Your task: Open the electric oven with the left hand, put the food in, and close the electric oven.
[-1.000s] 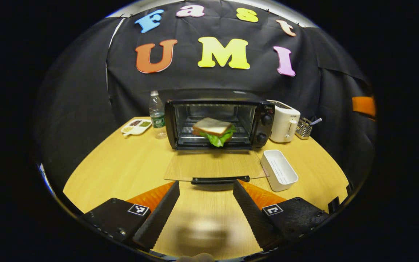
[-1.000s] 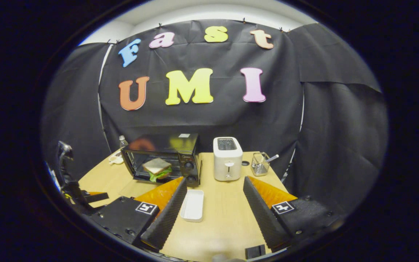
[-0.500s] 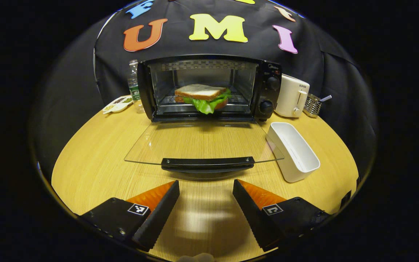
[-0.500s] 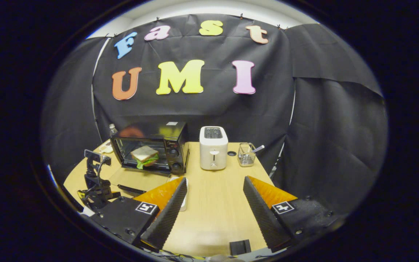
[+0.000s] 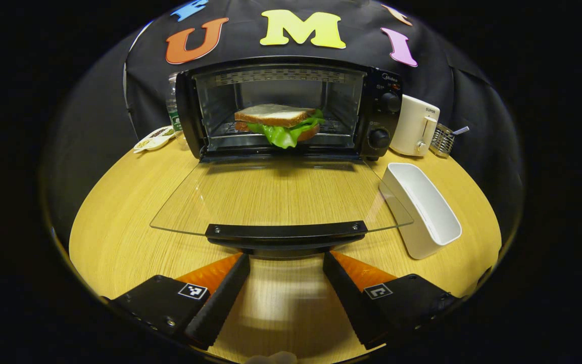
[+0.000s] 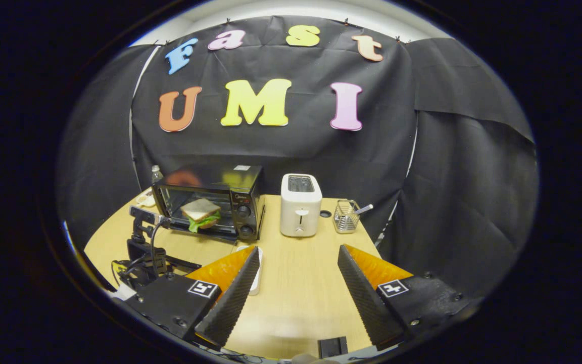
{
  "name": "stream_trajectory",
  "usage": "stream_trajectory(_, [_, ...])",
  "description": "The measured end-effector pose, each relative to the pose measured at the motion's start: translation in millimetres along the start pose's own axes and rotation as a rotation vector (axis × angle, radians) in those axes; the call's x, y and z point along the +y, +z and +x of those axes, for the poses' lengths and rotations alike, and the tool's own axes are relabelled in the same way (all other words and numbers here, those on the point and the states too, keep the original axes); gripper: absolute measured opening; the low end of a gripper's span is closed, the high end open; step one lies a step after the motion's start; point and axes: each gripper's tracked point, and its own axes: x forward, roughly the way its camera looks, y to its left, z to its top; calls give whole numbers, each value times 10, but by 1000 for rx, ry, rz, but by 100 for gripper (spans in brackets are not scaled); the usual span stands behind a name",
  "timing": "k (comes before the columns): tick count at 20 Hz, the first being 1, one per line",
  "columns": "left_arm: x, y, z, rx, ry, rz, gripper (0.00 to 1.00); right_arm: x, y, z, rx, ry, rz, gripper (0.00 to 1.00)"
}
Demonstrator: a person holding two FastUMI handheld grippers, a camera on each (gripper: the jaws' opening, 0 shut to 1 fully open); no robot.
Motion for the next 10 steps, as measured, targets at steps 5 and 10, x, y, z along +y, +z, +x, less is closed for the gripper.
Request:
stream_trajectory(5, [-1,187,-134,-29,-6,1,92,34,27,38,4,18,5,100])
stream_trajectory(10, [-36,596,-282,-102,-16,4,96,38,45,63,-1,28,10,100])
